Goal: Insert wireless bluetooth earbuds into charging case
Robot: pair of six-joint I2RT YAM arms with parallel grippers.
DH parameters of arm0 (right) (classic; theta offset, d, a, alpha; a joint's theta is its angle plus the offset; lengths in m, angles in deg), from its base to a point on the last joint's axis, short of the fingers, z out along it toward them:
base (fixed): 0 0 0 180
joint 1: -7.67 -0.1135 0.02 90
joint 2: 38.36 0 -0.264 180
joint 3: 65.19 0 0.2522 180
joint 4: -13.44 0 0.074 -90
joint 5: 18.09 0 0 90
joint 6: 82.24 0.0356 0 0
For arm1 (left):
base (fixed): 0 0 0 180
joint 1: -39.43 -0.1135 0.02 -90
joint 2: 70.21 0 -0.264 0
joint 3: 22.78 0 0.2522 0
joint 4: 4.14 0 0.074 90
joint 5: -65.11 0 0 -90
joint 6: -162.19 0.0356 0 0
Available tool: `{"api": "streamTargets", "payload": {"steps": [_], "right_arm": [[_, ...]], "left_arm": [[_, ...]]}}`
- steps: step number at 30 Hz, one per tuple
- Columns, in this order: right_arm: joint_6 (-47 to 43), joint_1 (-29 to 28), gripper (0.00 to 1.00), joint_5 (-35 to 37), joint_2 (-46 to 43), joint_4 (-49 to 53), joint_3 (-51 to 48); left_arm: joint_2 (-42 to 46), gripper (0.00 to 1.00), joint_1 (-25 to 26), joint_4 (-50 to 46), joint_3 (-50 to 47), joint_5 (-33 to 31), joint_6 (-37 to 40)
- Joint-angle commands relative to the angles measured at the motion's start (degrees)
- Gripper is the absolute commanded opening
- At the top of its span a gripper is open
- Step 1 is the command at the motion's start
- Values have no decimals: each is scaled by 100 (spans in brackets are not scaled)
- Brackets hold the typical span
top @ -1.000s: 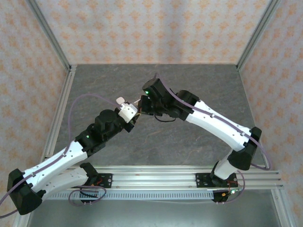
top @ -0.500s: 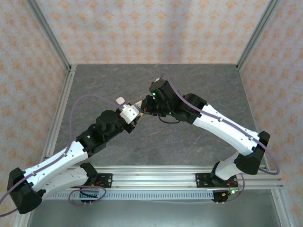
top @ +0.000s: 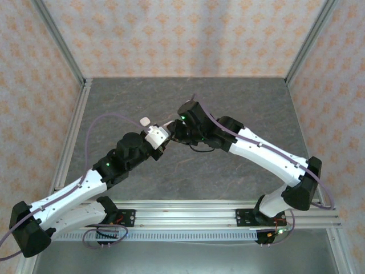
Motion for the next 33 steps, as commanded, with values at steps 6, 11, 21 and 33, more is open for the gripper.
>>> {"api": "streamTargets", "payload": {"steps": [6, 11, 21, 33], "right_arm": [[63, 66, 31, -81, 248, -376, -7], [43, 116, 13, -60, 336, -343, -25], [168, 404, 0, -246, 70, -800, -618], [290, 826, 0, -332, -527, -1246, -1793]], "left_arm": [[-47, 0, 37, 238, -5, 225, 7], [-64, 0, 40, 138, -15, 228, 60], [-10, 0, 37, -44, -223, 104, 269], [-655, 0, 36, -325, -331, -36, 609]]}}
